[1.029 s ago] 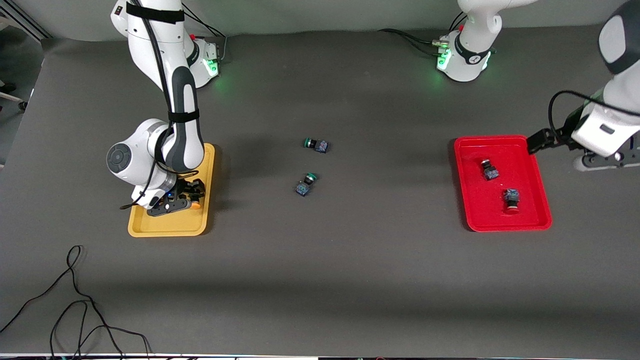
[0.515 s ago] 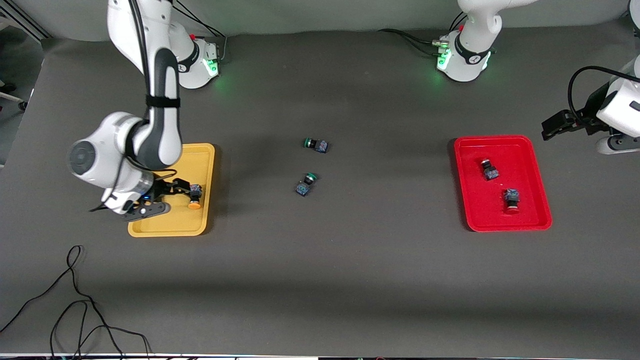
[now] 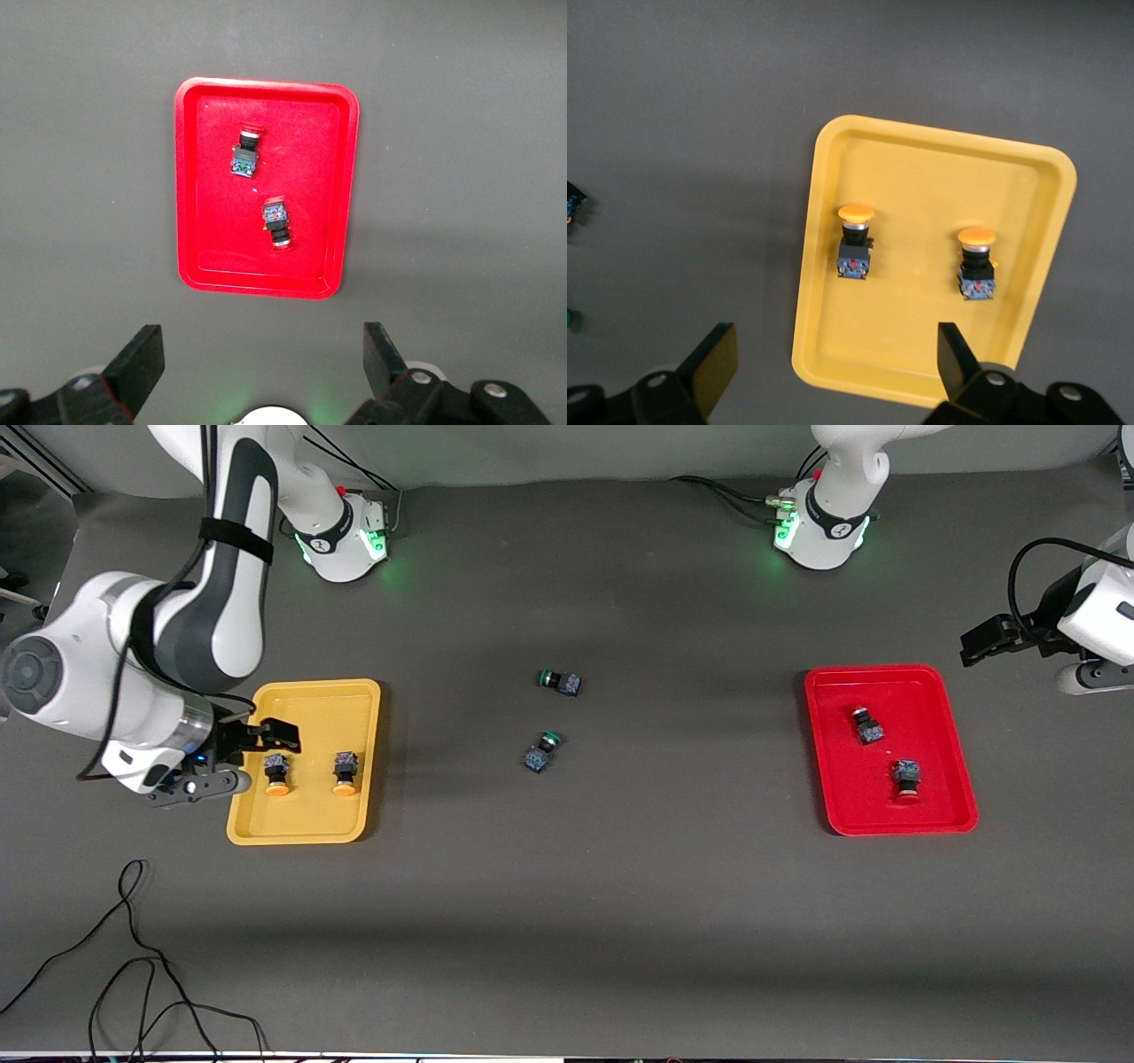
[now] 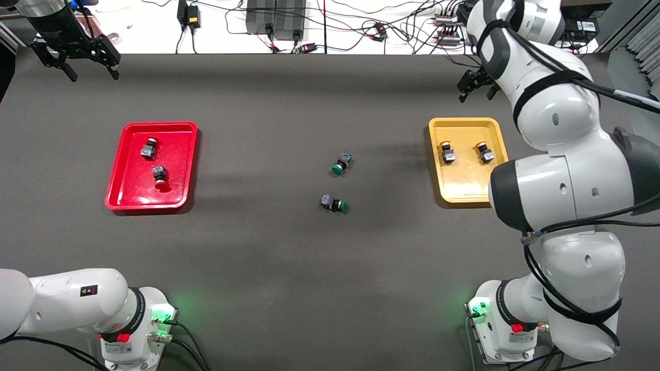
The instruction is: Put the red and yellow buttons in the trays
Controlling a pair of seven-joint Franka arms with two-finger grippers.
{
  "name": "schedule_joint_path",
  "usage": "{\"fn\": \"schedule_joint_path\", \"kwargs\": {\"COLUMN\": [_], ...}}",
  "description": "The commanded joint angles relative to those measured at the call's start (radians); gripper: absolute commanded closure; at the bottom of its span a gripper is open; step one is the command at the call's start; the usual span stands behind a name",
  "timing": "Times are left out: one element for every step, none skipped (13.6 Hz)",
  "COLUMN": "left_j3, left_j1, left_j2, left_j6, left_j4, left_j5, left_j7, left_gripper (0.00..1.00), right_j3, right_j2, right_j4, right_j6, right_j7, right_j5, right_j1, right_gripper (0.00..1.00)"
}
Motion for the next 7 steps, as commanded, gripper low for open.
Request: {"fn": "schedule_joint_path", "kwargs": {"left_j3": [-0.001,-0.004,-0.007,-0.007,-0.007,-0.007,-0.005], "left_j1": [-0.003,-0.007,-0.009,-0.01,-0.01,-0.007,-0.006], "left_j2": [0.003,0.003,0.003,0.003,0.001,-0.003,-0.012], "left_j6": [-0.021,-0.023,-0.023,-0.023,-0.023,-0.026,-0.027], "left_j4": [0.021,0.017,0.015,0.014,0.012,0.005,-0.002], "left_j5": [-0.005,-0.005,-0.006,-0.006,-0.006,-0.006,-0.008], "left_j7": [0.016,0.016,0.022,0.038,0.044,0.045,0.047], "left_gripper": [0.0,0.0,0.0,0.0,0.0,0.0,0.0], "right_j3": [-0.039,-0.033,-0.024,0.022,0.074,0.154,0.271], "right_j2": [-0.013,-0.04,-0.085,-0.143,-0.204,-0.272,-0.347], "right_j4": [0.059,0.084,0.096,0.098,0.101,0.111,0.121], "right_j6": [-0.07,-0.076,-0.081,-0.082,-0.082,-0.082,-0.082], "right_j7": [0.102,0.145,0.186,0.232,0.281,0.33,0.385], "right_j5": [-0.067,-0.107,-0.148,-0.192,-0.255,-0.321,-0.396], "right_j1": [0.038,0.038,0.036,0.023,-0.014,-0.069,-0.158], "right_gripper": [0.0,0.0,0.0,0.0,0.0,0.0,0.0]}}
